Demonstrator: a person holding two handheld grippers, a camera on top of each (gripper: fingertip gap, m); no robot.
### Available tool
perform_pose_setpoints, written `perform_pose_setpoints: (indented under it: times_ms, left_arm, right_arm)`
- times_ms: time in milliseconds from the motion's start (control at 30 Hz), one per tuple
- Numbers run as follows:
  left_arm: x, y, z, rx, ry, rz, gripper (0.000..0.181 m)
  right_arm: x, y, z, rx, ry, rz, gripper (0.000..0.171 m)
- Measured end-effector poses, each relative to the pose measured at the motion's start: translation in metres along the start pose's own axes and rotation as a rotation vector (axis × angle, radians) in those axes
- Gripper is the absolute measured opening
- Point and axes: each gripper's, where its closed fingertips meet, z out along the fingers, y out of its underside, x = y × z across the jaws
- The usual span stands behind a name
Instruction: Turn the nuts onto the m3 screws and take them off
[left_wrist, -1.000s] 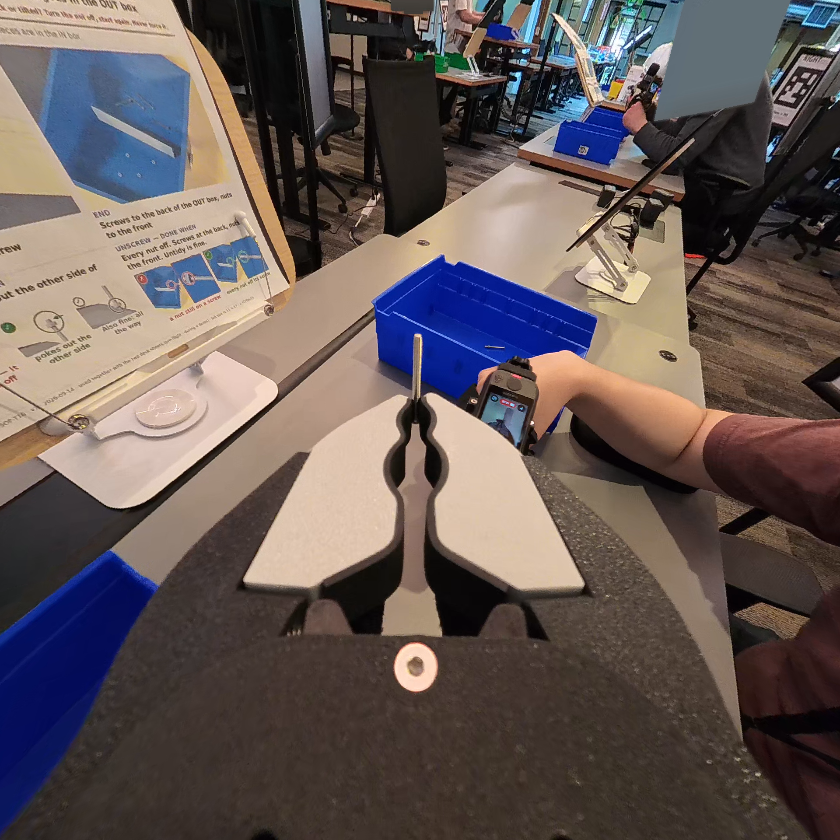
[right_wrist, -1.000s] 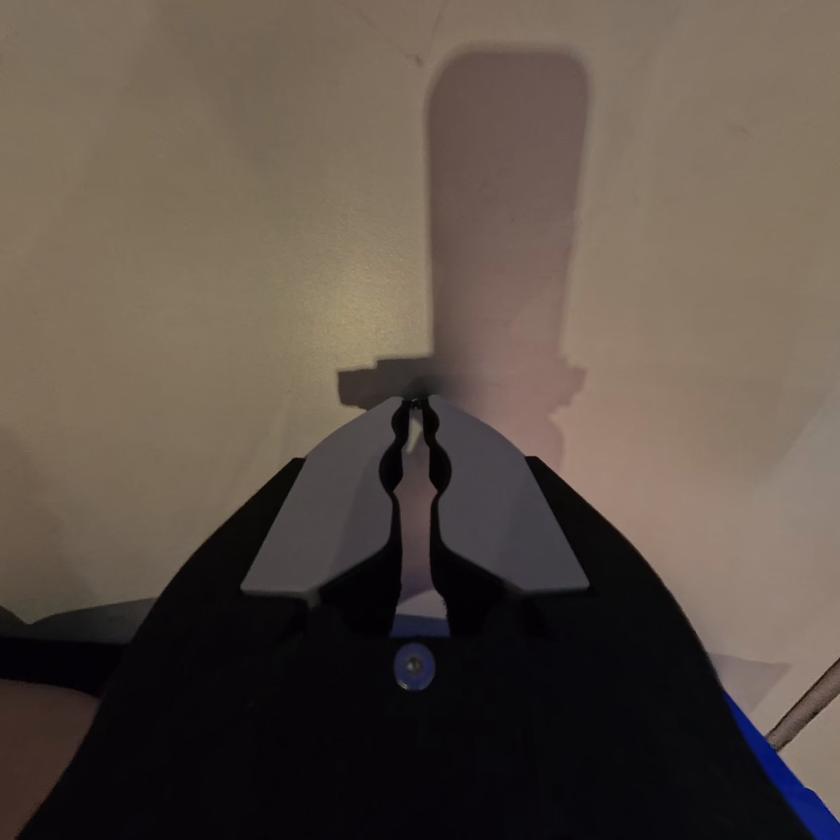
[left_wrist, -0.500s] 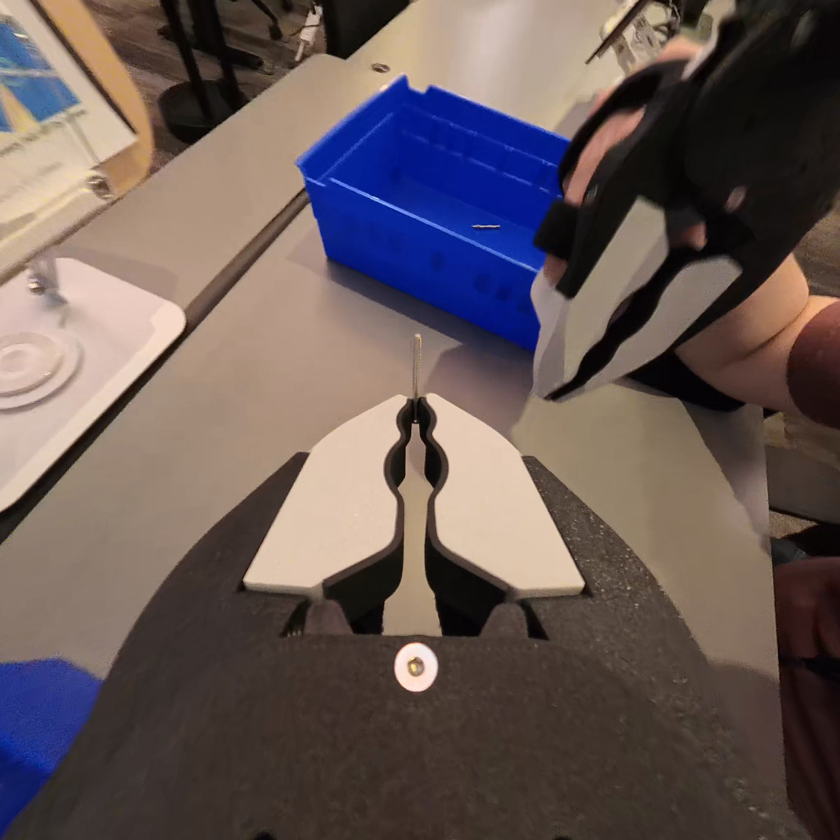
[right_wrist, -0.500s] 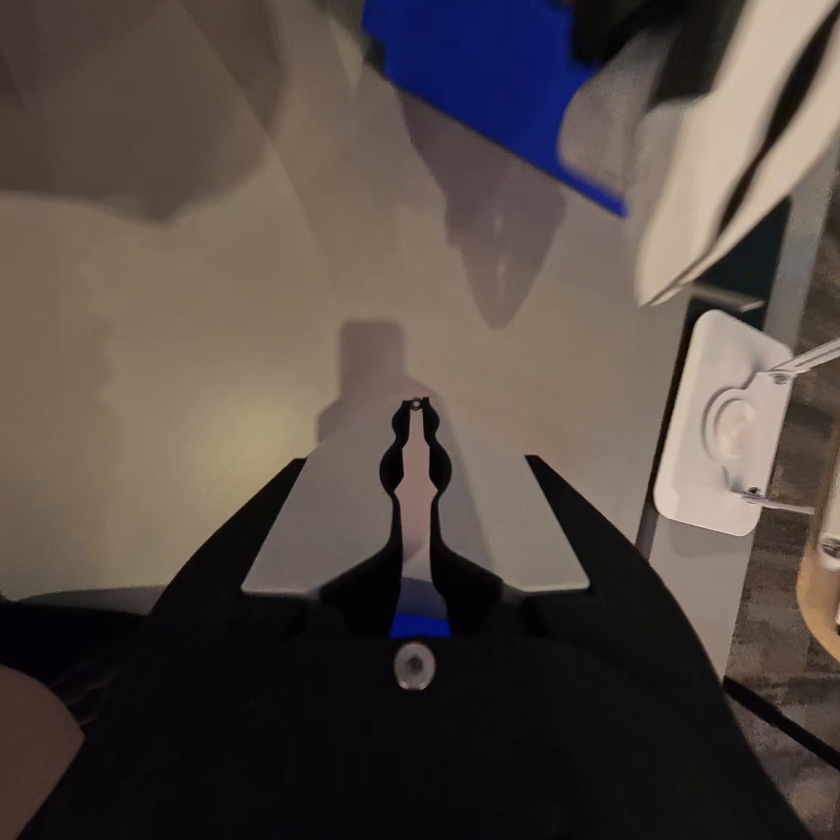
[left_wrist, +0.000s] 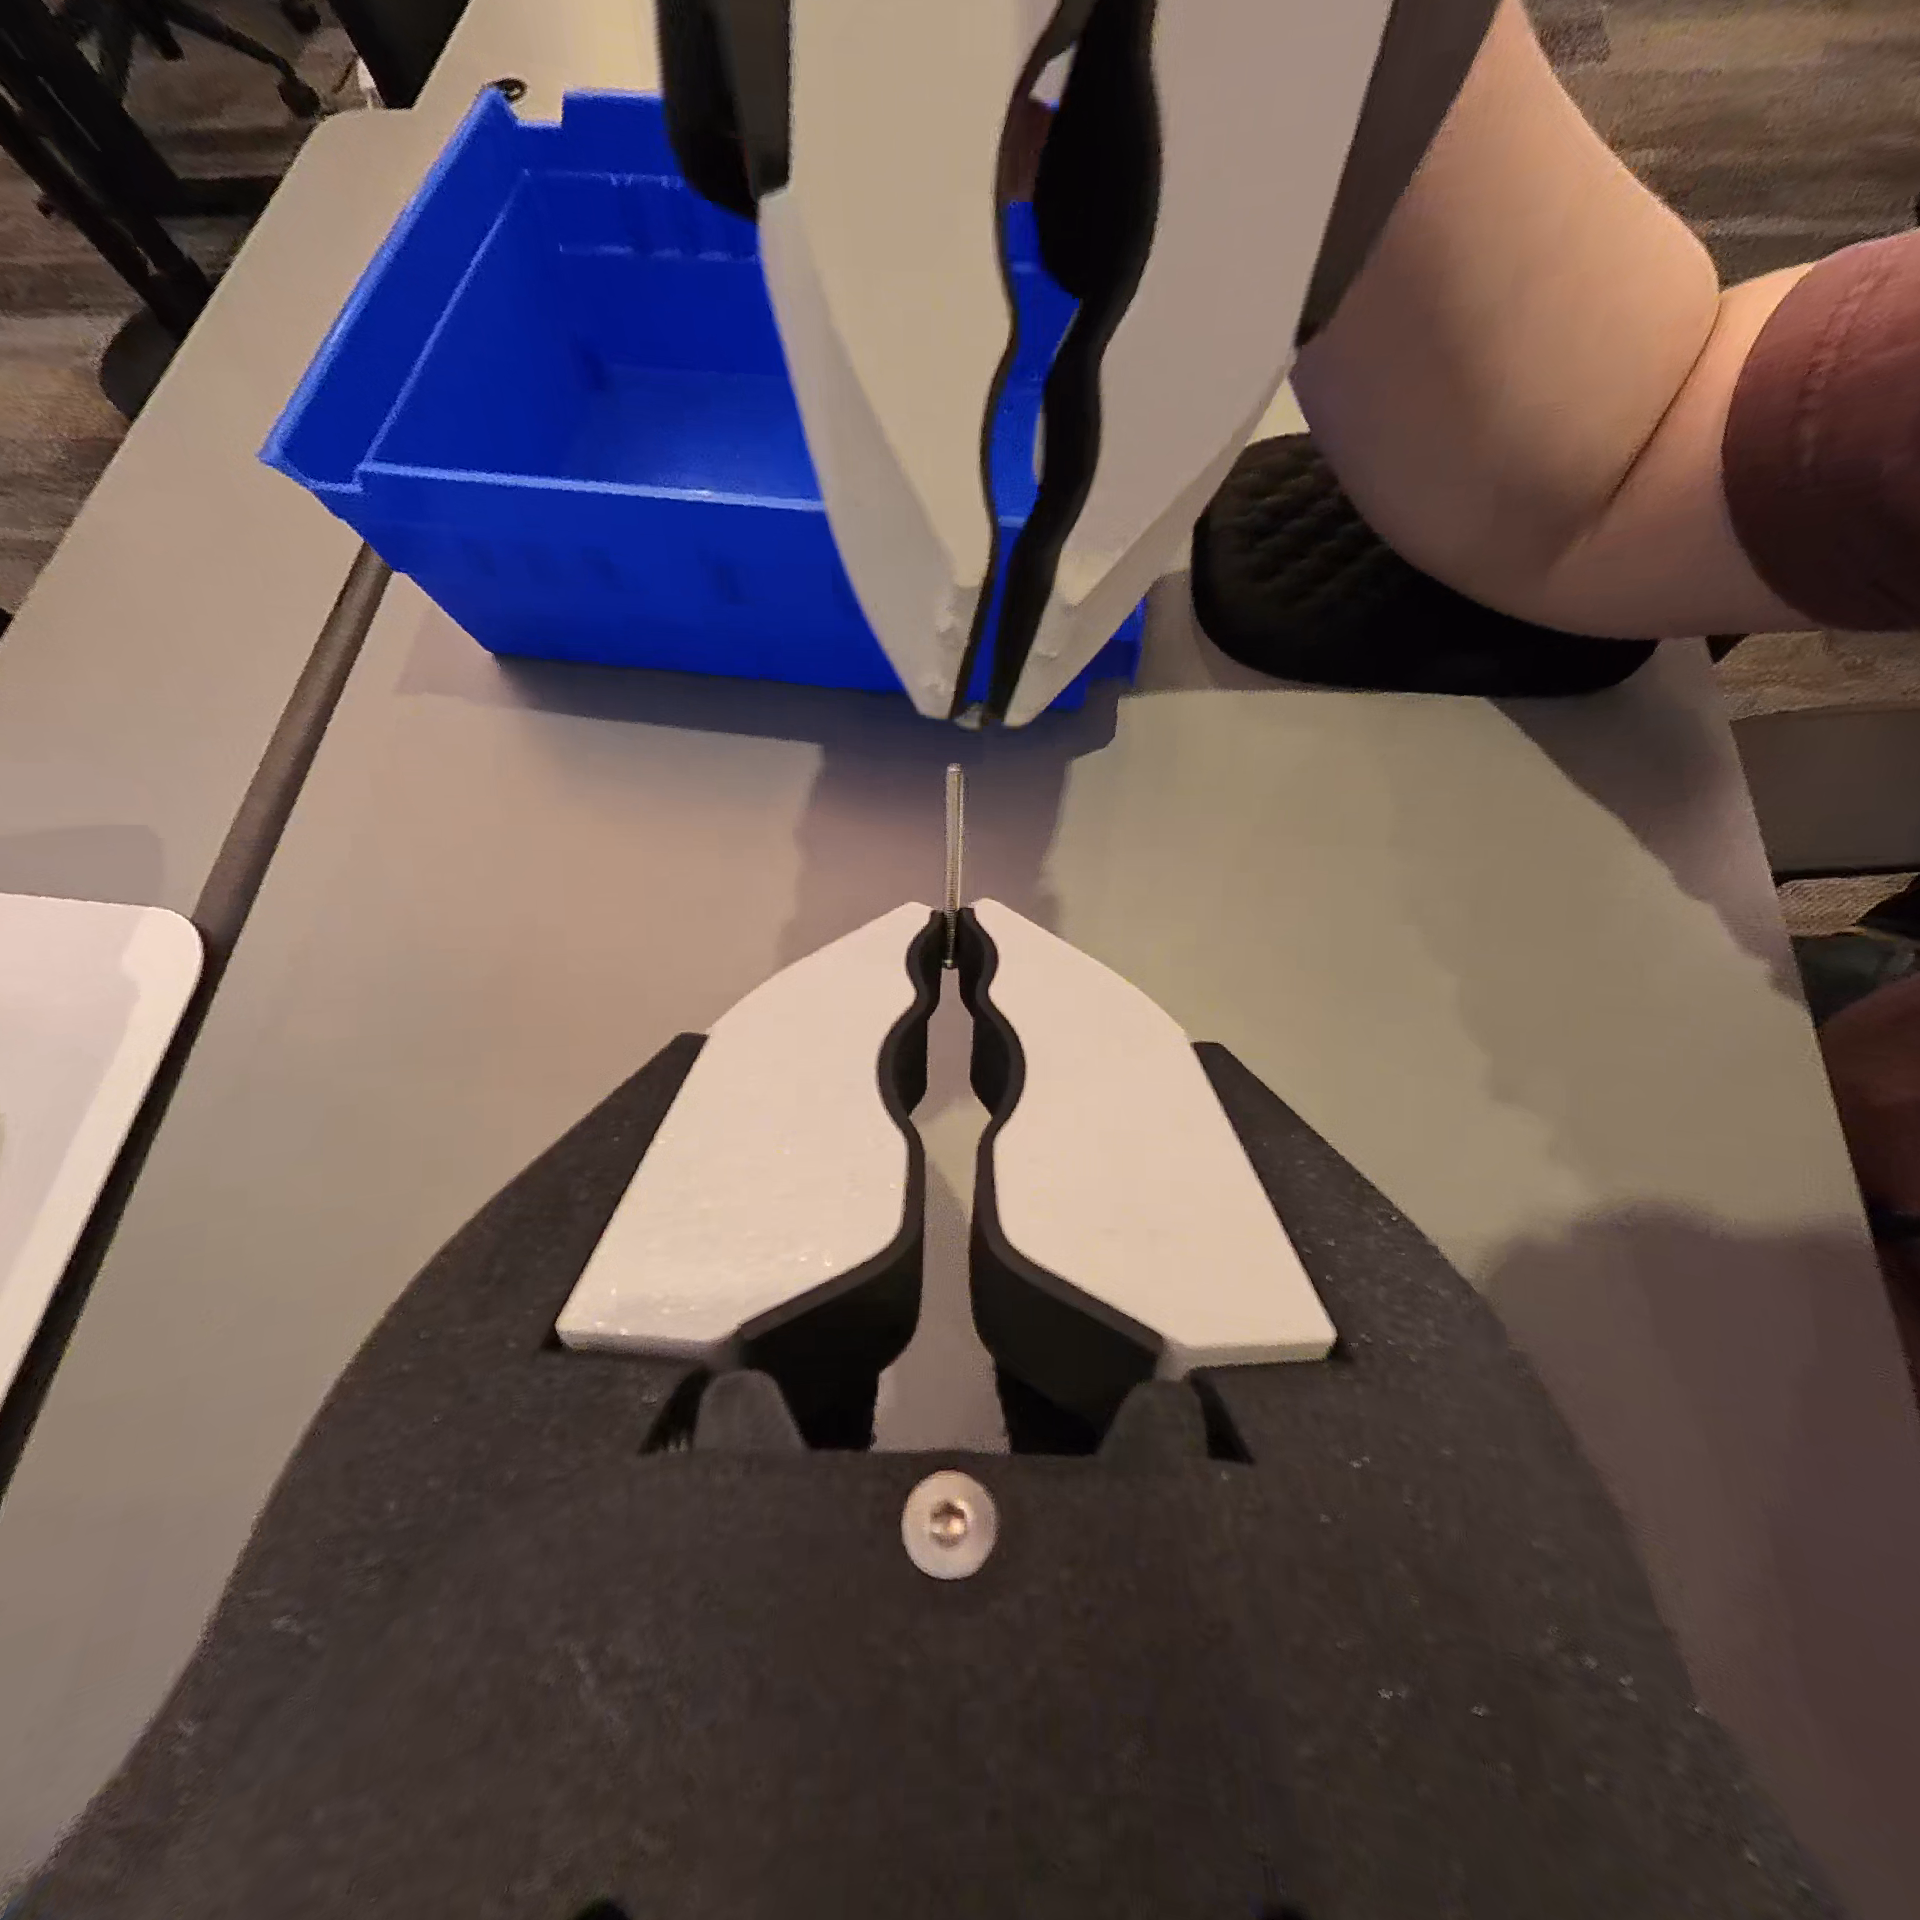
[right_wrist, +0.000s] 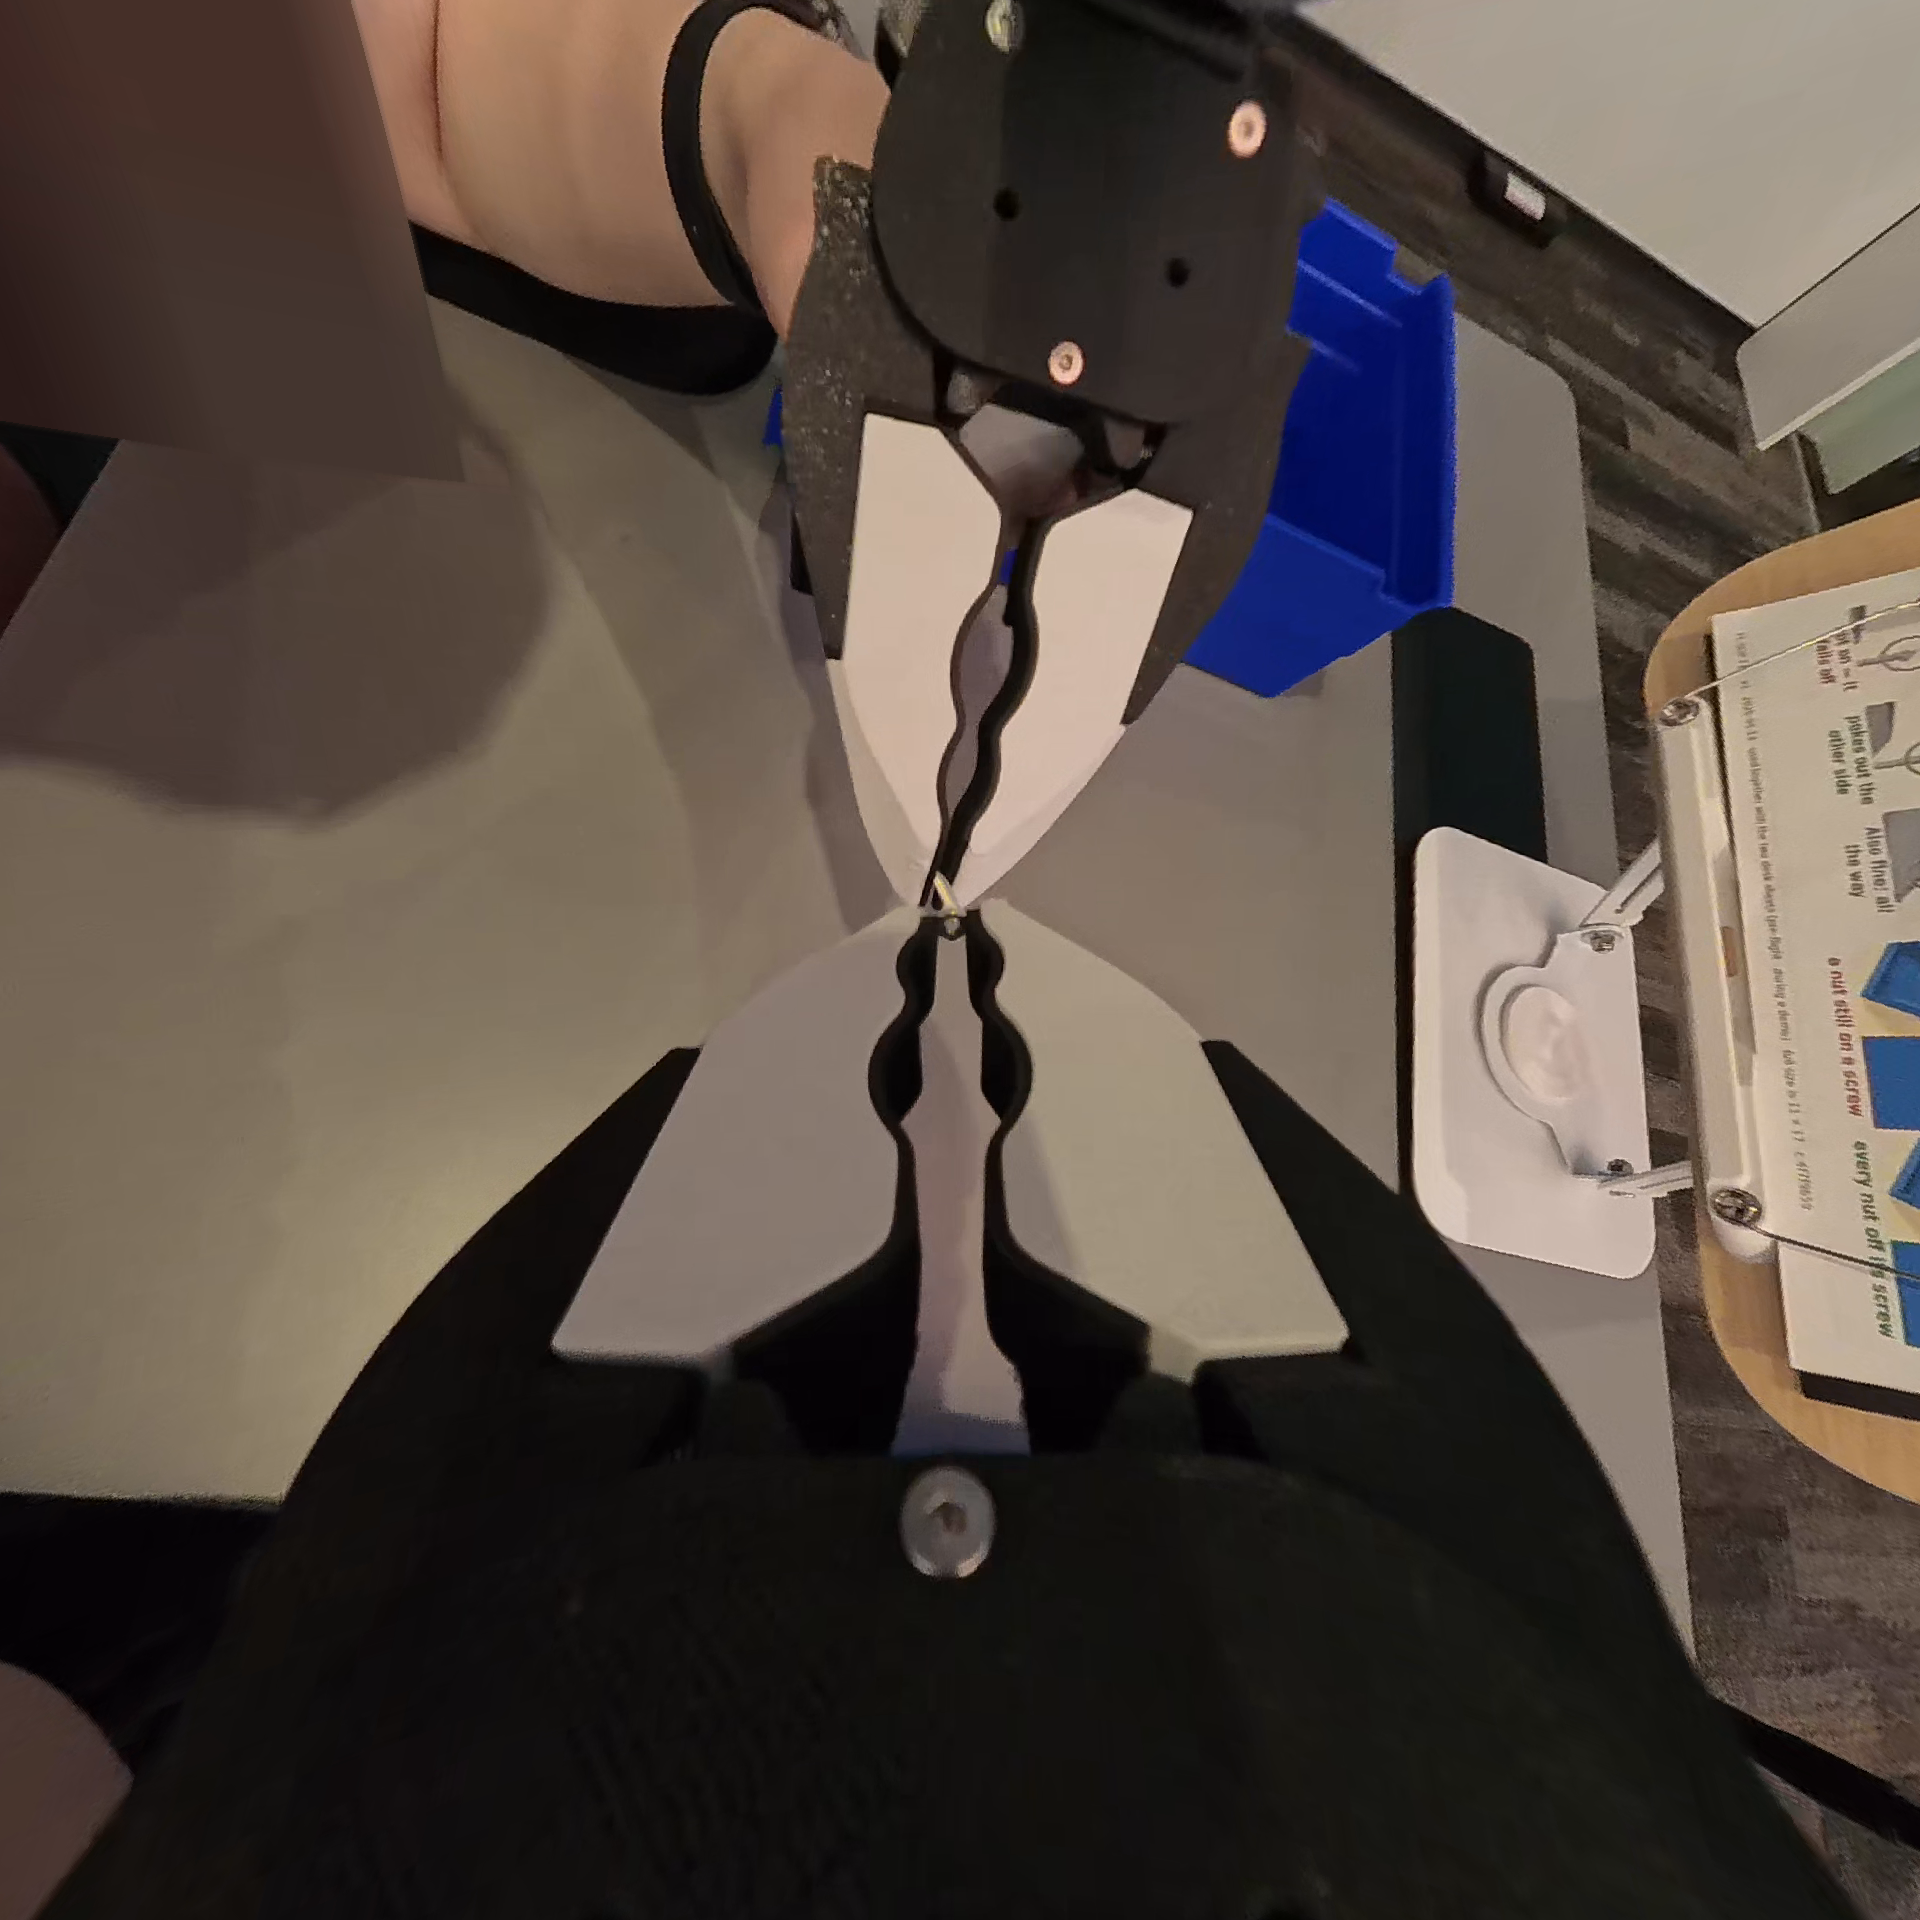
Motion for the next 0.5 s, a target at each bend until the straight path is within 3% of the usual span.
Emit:
perform_pose_setpoints:
  times_ms: [500]
  left_arm:
    - [0.0027, 0.0056, 0.0055, -0.035, -0.012, 0.062, 0.002]
  right_arm:
    - [-0.0084, 0.0096, 0.0093, -0.042, -0.07, 0.006, 0.006]
